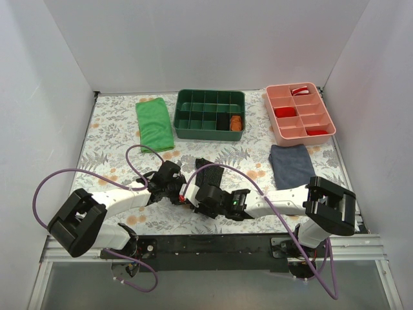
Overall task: Roll the underwear
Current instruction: Roll the underwear to the center of the board.
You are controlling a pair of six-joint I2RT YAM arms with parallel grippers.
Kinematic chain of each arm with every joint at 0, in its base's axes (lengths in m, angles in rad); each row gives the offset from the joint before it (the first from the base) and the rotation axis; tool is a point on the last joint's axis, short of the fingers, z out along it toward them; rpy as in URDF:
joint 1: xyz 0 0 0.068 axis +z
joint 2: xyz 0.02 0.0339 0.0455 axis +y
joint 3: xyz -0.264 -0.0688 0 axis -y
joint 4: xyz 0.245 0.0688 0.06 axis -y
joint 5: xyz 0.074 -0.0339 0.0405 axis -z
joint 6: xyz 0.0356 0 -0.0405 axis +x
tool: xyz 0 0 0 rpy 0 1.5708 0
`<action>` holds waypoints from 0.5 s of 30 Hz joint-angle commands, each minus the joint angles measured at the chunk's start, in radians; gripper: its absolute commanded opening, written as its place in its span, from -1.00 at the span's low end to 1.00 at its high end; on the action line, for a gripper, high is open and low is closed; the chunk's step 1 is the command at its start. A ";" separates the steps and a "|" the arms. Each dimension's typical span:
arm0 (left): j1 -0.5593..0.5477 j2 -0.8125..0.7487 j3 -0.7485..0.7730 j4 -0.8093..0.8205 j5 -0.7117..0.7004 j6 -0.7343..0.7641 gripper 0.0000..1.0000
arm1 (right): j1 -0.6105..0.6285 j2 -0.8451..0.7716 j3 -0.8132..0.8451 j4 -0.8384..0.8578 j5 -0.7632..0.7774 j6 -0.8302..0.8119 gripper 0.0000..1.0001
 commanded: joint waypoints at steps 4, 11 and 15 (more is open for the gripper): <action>-0.007 0.047 -0.048 -0.084 -0.038 0.036 -1.00 | -0.005 0.021 -0.065 0.012 -0.085 0.025 -0.38; -0.007 0.067 -0.034 -0.081 -0.035 0.056 -1.00 | 0.004 0.048 -0.088 0.009 -0.108 0.036 -0.37; -0.007 0.067 -0.031 -0.081 -0.030 0.053 -1.00 | 0.014 0.062 -0.113 0.007 -0.114 0.055 -0.36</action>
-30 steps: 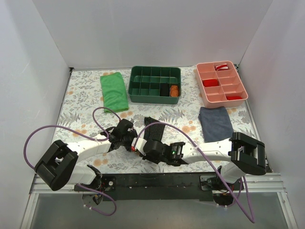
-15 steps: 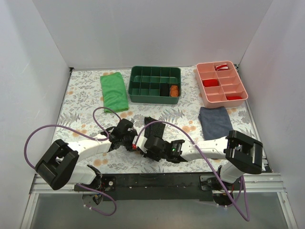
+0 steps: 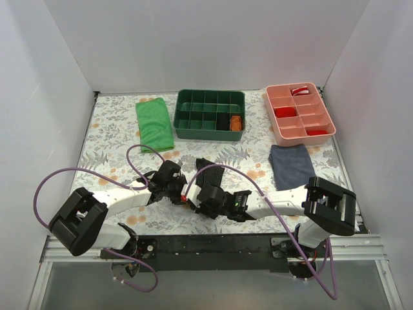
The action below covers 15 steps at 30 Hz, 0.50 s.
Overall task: Roll the underwear
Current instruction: Roll the underwear to the center of the board.
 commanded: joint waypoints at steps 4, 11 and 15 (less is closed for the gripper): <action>-0.010 0.058 -0.033 -0.092 -0.038 0.042 -1.00 | 0.027 0.060 -0.082 -0.066 -0.125 0.063 -0.32; -0.010 0.063 -0.028 -0.092 -0.036 0.046 -1.00 | 0.027 0.048 -0.061 -0.102 -0.130 0.063 -0.18; -0.010 0.046 -0.028 -0.095 -0.036 0.043 -1.00 | 0.028 0.112 -0.049 -0.135 -0.038 0.094 -0.20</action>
